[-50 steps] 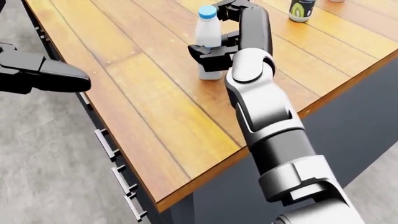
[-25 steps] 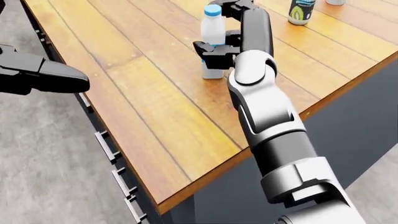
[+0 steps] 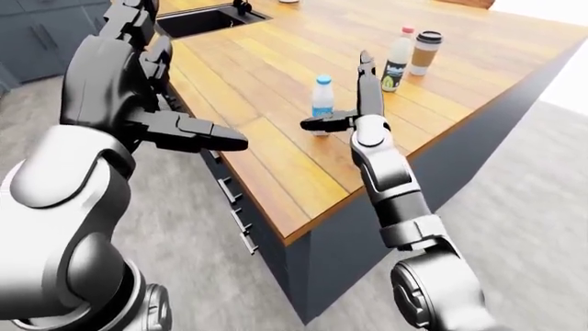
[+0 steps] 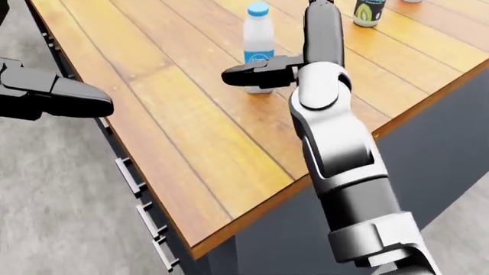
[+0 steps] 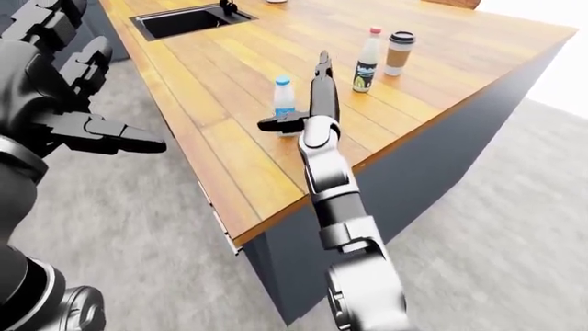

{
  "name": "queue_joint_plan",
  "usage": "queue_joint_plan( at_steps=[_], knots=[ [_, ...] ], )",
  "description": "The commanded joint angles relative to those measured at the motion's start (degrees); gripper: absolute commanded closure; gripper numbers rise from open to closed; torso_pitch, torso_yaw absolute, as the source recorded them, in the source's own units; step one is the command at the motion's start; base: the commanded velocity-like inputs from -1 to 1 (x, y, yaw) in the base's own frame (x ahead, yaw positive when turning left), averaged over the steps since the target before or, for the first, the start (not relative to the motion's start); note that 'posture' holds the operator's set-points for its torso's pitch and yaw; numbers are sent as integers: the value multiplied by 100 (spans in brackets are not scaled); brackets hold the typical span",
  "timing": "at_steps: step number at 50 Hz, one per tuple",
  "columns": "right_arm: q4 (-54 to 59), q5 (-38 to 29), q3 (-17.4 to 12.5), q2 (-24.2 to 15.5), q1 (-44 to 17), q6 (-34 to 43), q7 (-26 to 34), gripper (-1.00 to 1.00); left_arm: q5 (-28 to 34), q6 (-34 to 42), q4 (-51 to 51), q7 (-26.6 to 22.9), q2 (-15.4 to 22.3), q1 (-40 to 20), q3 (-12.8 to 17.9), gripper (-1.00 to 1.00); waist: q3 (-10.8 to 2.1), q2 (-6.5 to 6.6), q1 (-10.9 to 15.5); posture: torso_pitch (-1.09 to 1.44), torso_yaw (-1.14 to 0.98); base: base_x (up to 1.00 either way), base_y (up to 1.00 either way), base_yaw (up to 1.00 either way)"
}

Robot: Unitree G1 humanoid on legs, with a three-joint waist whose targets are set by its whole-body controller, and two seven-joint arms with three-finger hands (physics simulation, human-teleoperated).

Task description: Move the drinks to the dining counter.

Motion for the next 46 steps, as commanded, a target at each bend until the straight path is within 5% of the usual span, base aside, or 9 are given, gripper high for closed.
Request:
queue_joint_plan(
  at_steps=[1, 8, 21, 29, 37, 46],
  knots=[
    [-761, -33, -8, -93, -185, 191, 115, -100, 34, -164, -99, 50, 41, -124, 29, -100, -181, 9, 3, 0, 0, 0, 0, 0],
    [-2760, 373, -226, -303, 358, 1337, 552, -100, -81, -165, -121, 108, -1, -130, 215, -100, -150, -35, 28, 0, 0, 0, 0, 0],
    [-6019, 1254, -974, -1576, 1155, 3394, 1374, -100, -545, -192, -333, 146, 283, 325, 625, -100, -132, -96, 50, 0, 0, 0, 0, 0],
    [-7056, 1552, -2058, -2548, 2219, 3534, 1829, -100, -1110, 240, -739, 250, 567, 339, 1245, -100, -108, -135, 46, 0, 0, 0, 0, 0],
    [-7299, 2408, -4209, -3019, 3705, 2937, 2141, -100, -1599, 210, -1069, 514, 1043, 781, 1961, -100, -64, -160, 43, 0, 0, 0, 0, 0],
    [-7426, 4580, -6878, -3442, 4715, 2953, 1361, -100, -1500, -417, -1565, 1224, 1226, 1635, 2784, -100, 27, -177, 36, 0, 0, 0, 0, 0]
  ],
)
